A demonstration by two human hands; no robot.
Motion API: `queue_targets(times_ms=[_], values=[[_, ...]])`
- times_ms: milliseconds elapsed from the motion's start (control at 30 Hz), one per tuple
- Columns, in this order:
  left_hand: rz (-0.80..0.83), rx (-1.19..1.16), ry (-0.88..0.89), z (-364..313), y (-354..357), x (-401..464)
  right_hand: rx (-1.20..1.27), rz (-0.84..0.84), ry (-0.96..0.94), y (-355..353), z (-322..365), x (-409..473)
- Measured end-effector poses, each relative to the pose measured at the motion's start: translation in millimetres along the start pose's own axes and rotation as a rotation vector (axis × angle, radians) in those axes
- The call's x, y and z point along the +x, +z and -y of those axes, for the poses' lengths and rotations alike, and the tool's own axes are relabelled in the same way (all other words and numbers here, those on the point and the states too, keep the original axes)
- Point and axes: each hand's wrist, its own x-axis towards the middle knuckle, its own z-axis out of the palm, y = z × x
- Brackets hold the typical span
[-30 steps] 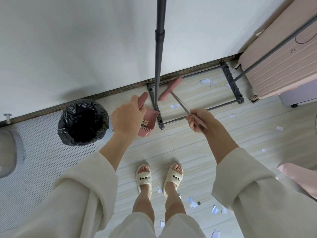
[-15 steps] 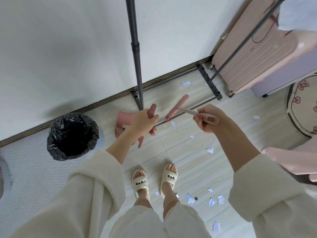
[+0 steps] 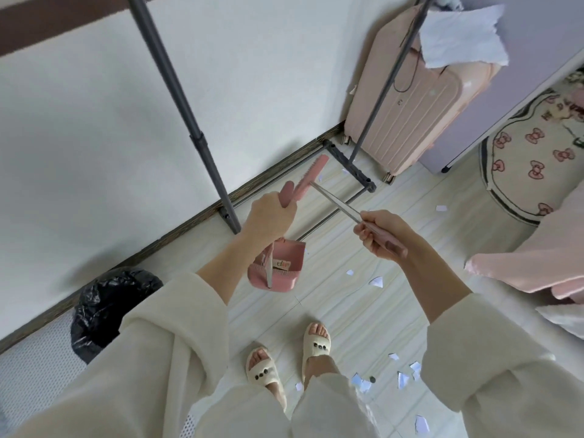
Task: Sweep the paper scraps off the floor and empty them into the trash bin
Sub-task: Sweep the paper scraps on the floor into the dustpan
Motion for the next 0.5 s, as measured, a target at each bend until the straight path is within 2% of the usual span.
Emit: queue_targets(times_ms=[333,500], values=[[-0.063,0.142,0.035,-48,43,79,0.084,-0.030,-0.028,-41,56,71],[-0.025,0.255,0.003,-69,80,131,0.171,0.041,0.044,-67,102,133]])
